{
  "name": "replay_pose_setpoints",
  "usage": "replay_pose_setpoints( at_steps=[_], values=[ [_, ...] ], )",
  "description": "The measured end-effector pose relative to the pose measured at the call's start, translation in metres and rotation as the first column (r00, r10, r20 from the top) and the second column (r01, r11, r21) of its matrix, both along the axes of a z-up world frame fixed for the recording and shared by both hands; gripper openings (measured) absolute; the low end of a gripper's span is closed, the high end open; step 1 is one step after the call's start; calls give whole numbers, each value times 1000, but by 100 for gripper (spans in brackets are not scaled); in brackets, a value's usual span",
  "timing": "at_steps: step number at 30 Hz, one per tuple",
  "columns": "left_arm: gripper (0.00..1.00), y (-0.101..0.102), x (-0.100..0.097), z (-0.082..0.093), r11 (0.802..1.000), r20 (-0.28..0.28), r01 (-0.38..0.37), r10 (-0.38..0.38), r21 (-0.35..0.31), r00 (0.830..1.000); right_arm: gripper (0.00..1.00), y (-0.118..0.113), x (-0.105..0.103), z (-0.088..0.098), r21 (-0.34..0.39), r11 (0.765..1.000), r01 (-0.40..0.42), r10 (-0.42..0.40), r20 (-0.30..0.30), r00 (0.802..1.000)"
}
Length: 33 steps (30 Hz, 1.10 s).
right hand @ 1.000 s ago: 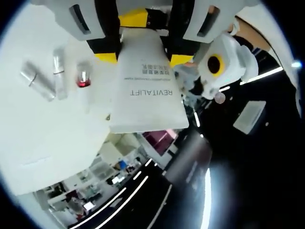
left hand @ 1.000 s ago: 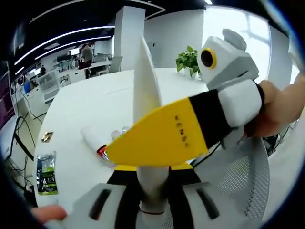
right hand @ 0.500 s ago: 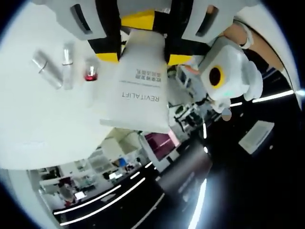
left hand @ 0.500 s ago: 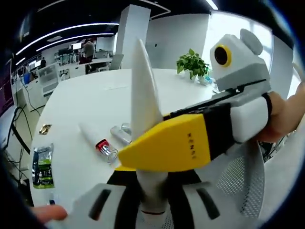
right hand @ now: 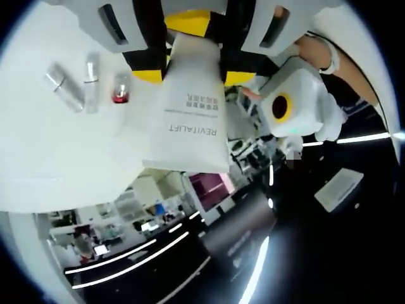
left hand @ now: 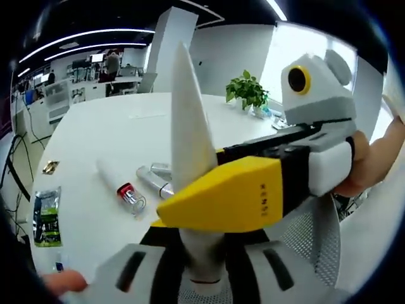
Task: Arrange the skincare products in the storage area until every visible bottle or jar stands upright without overlapping.
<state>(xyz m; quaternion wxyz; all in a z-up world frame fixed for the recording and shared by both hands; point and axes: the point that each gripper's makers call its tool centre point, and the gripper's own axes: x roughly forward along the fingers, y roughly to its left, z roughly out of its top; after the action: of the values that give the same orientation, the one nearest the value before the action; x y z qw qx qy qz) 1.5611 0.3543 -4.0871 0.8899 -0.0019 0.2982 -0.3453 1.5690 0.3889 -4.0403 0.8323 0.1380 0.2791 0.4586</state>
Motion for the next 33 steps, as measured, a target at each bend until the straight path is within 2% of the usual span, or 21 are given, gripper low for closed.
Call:
replay_pose_setpoints(
  at_steps=[7, 13, 19, 23, 25, 28, 30, 33],
  values=[
    [19, 6, -1, 4, 1000, 44, -2, 1, 26, 999, 30, 6, -3, 6, -33, 999, -41, 43, 51, 998],
    [18, 10, 1, 6, 998, 33, -10, 8, 56, 999, 30, 2, 5, 4, -53, 998, -25, 30, 85, 996],
    [20, 19, 2, 13, 992, 109, 4, -19, 128, 994, 30, 0, 12, 9, -32, 999, -5, 8, 94, 996],
    [23, 31, 5, 16, 992, 103, -9, -4, 124, 995, 30, 1, 20, 11, -27, 1000, 5, -3, 100, 995],
    [19, 36, 6, 20, 993, 103, -12, 0, 113, 995, 30, 2, 23, 14, -18, 1000, 5, -3, 108, 994],
    [15, 44, 7, 21, 991, 121, -4, -13, 136, 993, 30, 2, 32, 13, -56, 998, 7, 1, 152, 988],
    [15, 57, 5, 11, 982, 102, 0, -20, 189, 995, 30, -3, 40, 15, -26, 999, 29, -26, 136, 990],
    [13, 71, 7, 10, 974, 124, -27, -1, 223, 992, 30, -8, 45, 14, -35, 998, 48, -42, 141, 989]
  ],
)
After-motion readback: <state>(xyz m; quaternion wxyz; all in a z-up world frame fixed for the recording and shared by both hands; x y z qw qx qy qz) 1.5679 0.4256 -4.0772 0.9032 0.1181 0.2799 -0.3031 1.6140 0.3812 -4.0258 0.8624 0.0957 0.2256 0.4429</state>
